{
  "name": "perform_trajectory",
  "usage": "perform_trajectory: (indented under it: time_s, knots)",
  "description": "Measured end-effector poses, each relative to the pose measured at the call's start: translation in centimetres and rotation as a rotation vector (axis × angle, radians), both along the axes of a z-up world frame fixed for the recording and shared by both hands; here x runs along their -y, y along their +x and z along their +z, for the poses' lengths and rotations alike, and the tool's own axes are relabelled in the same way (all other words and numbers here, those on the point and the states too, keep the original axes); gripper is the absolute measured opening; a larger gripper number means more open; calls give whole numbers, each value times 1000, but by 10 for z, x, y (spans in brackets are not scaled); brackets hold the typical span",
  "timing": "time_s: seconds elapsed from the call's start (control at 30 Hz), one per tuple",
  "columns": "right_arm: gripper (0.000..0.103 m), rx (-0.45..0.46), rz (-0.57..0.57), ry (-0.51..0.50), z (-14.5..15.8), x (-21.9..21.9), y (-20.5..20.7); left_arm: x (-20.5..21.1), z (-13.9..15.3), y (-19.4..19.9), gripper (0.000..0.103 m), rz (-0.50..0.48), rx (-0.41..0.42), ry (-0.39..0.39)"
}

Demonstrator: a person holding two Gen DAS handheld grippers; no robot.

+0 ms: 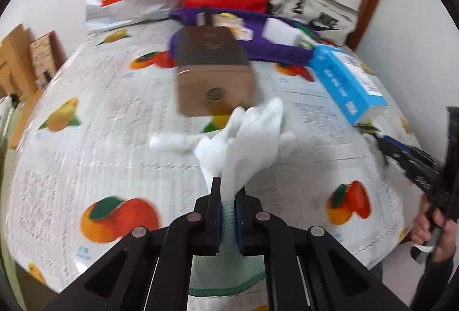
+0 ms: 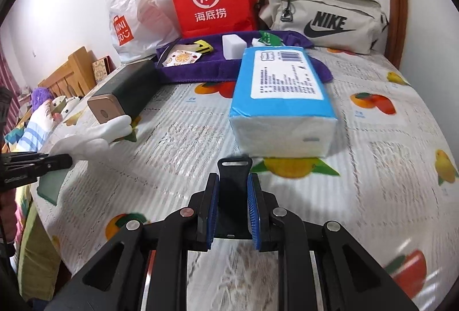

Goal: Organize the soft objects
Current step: 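Carry the glove toward the towel with the left gripper while the right carries the strap there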

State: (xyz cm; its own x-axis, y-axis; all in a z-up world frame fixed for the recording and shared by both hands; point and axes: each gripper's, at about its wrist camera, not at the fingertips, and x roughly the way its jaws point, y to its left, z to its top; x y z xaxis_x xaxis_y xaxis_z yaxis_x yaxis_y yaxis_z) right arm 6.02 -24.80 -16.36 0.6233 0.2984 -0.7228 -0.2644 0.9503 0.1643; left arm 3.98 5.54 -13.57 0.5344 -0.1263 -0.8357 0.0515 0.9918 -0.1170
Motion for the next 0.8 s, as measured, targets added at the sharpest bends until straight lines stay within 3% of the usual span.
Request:
perform_trajectory:
  time_s: [0.37,0.8]
  knots:
    - [20,53,-78,-14,36,26,-38,-12,37,-17,8,-5,93,-44]
    - [20,106,-99,16,81,31,-41,-11,87,-11,8,-3,171,-40]
